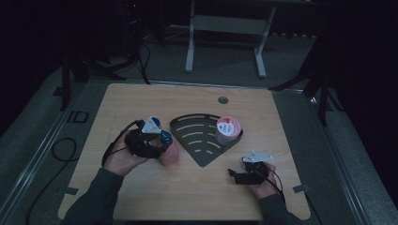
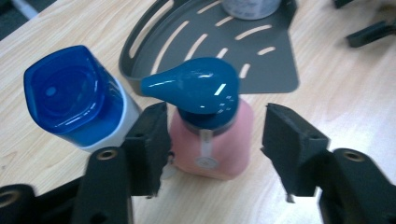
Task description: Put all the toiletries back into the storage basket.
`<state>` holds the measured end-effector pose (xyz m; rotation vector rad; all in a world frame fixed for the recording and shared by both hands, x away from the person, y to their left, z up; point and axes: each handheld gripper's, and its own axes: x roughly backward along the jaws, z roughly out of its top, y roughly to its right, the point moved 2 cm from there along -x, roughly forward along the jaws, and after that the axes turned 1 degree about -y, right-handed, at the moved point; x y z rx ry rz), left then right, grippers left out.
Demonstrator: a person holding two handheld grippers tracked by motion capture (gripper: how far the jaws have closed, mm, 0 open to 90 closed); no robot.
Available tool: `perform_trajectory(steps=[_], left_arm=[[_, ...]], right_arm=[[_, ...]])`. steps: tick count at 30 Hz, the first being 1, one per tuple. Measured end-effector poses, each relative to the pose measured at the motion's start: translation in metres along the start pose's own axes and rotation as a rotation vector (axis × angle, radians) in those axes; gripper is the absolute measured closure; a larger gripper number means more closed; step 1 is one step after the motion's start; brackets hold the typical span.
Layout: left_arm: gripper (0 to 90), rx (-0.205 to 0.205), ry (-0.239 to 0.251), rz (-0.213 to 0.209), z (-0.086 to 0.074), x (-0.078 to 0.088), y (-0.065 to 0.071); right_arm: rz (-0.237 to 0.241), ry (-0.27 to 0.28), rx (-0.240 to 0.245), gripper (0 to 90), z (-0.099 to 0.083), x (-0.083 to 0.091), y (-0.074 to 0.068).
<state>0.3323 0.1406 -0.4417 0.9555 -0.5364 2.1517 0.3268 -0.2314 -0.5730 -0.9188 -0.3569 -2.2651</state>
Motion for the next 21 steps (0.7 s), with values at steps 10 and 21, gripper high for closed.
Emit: perform_trajectory(steps=[10, 21], left_arm=[[39.8, 0.006, -0.036, -0.012, 0.003, -0.016, -0.002], [39.0, 0.003, -0.076, -0.027, 0.008, -0.034, -0.004]], right_arm=[[0.002, 0.0, 0.004, 21.0, 0.0, 0.0, 0.0], [0.005, 0.0, 0.008, 21.0, 0.0, 0.0, -0.001]])
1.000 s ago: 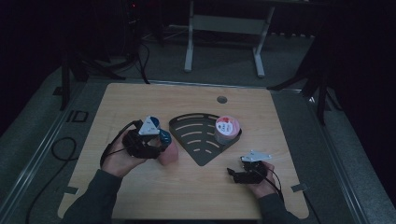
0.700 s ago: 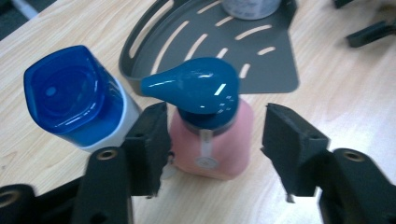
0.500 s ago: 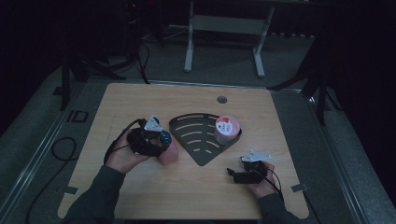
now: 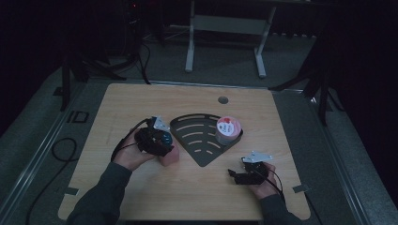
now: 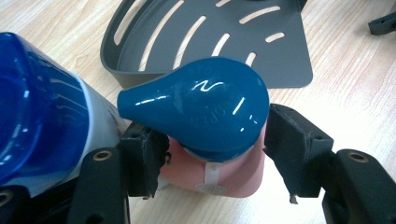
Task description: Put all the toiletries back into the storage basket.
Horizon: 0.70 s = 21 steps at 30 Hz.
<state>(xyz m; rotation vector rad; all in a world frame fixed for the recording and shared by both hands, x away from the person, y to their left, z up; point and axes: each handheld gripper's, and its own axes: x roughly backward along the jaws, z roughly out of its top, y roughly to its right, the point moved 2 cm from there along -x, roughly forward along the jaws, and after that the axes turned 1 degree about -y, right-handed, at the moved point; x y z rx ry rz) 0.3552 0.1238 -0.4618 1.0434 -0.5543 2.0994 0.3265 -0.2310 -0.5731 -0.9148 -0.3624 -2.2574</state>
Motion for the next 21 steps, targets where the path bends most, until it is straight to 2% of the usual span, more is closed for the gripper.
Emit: perform_trajectory(steps=[8, 21], left_arm=[[39.3, -0.006, -0.017, -0.015, 0.0035, -0.0045, -0.0007], [42.2, -0.016, -0.013, 0.01, 0.0077, -0.0044, 0.0024]], right_arm=[[0.002, 0.0, 0.002, 21.0, 0.0, 0.0, -0.0005], [0.006, 0.0, 0.006, 21.0, 0.0, 0.0, -0.0011]])
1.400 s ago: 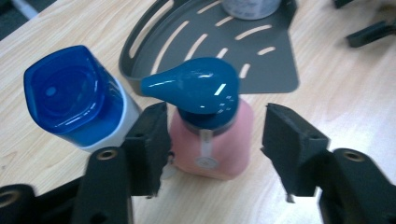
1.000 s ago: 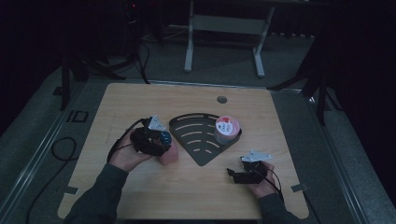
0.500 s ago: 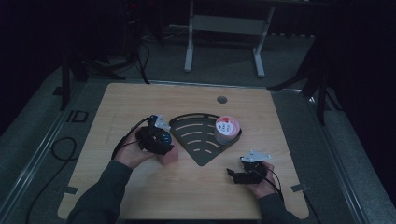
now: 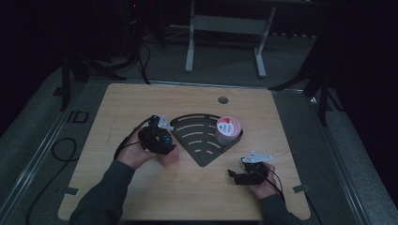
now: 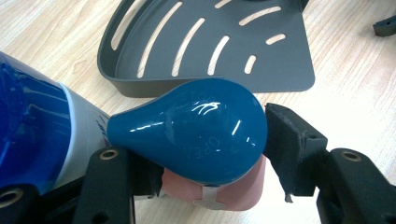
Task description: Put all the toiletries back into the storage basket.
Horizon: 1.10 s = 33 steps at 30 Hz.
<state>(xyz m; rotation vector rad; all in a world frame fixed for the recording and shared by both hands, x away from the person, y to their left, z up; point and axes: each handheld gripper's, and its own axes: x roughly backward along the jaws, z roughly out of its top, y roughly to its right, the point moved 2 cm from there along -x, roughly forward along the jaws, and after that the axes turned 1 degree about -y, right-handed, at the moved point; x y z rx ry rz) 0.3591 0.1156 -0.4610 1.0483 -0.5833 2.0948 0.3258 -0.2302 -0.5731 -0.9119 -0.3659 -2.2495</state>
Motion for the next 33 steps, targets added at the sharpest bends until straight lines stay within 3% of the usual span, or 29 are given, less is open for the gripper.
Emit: perform_trajectory(steps=[6, 13, 22, 28, 33], left_arm=[[42.8, -0.002, -0.002, 0.012, 0.001, 0.001, 0.003], [45.4, 0.025, 0.0, -0.005, 0.002, 0.005, 0.006], [45.9, 0.053, -0.007, 0.005, 0.003, 0.005, 0.007], [46.2, 0.072, -0.004, -0.046, 0.001, 0.006, 0.008], [46.1, 0.042, -0.003, -0.057, 0.002, 0.005, 0.013]], right_arm=[[0.0, 0.0, 0.0, 21.0, 0.0, 0.0, 0.0], [0.001, 0.0, 0.0, 21.0, 0.0, 0.0, 0.0], [0.002, 0.001, -0.001, 21.0, 0.0, 0.0, 0.0], [0.002, 0.0, 0.001, 21.0, 0.0, 0.0, 0.0], [0.002, 0.001, 0.0, 21.0, 0.0, 0.0, 0.0]])
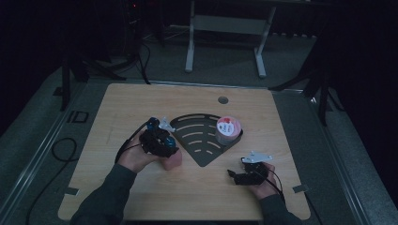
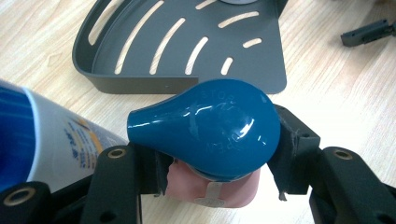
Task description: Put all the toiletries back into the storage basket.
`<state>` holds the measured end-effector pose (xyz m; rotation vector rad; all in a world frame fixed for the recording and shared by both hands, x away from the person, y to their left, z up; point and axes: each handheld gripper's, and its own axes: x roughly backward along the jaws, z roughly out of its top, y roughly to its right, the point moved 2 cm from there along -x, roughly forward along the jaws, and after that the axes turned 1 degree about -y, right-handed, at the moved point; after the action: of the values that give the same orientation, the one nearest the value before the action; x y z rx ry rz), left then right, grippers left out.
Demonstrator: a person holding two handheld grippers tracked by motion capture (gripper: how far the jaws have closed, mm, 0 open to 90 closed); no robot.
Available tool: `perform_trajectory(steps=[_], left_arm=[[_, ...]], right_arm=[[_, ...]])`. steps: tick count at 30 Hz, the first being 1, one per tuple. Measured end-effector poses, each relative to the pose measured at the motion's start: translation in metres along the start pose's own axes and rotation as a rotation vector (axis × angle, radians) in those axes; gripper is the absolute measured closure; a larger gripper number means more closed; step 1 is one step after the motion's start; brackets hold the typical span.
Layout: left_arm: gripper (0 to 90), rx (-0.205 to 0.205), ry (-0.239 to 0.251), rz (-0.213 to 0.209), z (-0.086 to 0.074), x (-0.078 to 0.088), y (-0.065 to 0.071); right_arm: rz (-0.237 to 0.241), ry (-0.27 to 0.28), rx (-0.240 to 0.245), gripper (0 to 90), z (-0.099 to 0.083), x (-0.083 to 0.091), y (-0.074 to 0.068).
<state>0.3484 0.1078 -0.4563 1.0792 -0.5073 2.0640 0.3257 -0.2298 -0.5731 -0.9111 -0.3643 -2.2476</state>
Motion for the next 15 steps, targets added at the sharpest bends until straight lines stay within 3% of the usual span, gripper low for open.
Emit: perform_trajectory(steps=[10, 15], left_arm=[[45.4, -0.018, -0.001, 0.0, 0.0019, -0.0011, 0.0005], [43.8, -0.027, -0.008, 0.038, 0.003, -0.0045, 0.0011]], right_arm=[[0.0, 0.0, 0.0, 21.0, 0.0, 0.0, 0.0], [0.001, 0.0, 0.001, 21.0, 0.0, -0.0001, -0.0001]])
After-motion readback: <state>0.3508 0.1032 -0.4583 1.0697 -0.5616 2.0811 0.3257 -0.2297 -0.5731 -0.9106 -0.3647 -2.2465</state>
